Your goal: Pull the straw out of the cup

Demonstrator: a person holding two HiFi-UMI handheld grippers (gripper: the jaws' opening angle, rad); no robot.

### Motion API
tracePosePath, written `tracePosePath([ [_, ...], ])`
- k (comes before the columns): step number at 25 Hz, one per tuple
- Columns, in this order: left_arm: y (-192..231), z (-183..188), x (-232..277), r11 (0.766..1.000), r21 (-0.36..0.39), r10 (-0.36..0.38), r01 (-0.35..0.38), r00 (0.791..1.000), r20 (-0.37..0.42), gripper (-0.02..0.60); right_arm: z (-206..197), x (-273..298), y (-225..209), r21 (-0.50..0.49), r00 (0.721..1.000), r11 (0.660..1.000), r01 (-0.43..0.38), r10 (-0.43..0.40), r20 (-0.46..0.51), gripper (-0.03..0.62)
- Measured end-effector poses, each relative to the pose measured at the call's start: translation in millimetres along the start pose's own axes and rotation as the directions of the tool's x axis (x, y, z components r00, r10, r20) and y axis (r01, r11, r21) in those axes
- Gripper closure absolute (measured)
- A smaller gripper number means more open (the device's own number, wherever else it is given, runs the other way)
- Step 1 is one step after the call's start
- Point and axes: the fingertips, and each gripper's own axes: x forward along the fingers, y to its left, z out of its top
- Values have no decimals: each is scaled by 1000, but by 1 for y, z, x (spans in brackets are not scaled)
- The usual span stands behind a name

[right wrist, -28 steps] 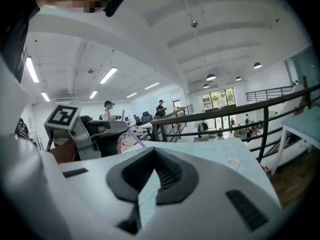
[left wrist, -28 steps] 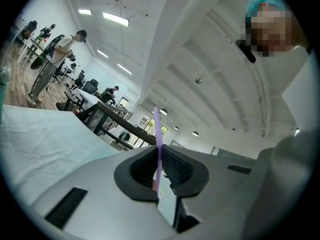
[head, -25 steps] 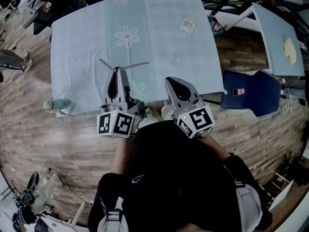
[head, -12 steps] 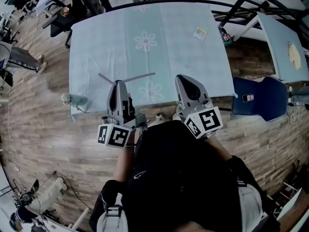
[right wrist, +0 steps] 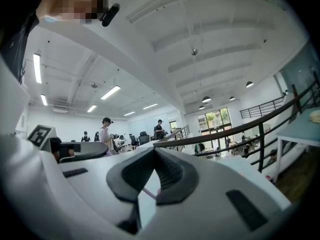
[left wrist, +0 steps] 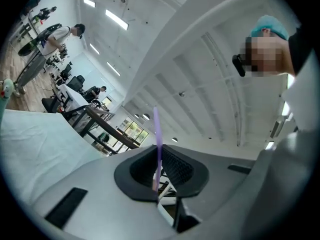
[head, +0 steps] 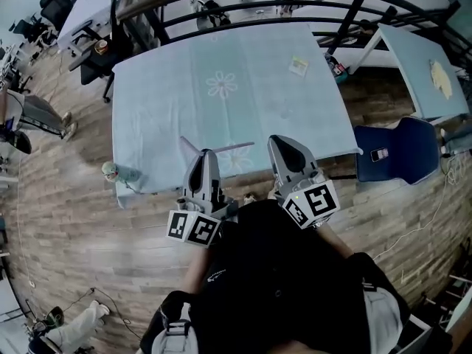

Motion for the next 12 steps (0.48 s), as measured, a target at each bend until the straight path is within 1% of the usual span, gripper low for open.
tracePosePath([
  [3, -13, -6, 2, 998, 40, -41, 42, 999, -21, 546, 1, -8, 0, 6, 1000, 1000, 6, -6, 3, 585],
  [7, -22, -10, -5, 993, 109, -48, 52, 998, -41, 546, -2, -11, 4, 14, 1000, 1000, 9, -9, -6, 585],
  [12, -18, -17, -15, 994, 105, -31, 36, 998, -52, 546, -3, -13, 14, -28, 1000, 1000, -8, 7, -8, 585],
])
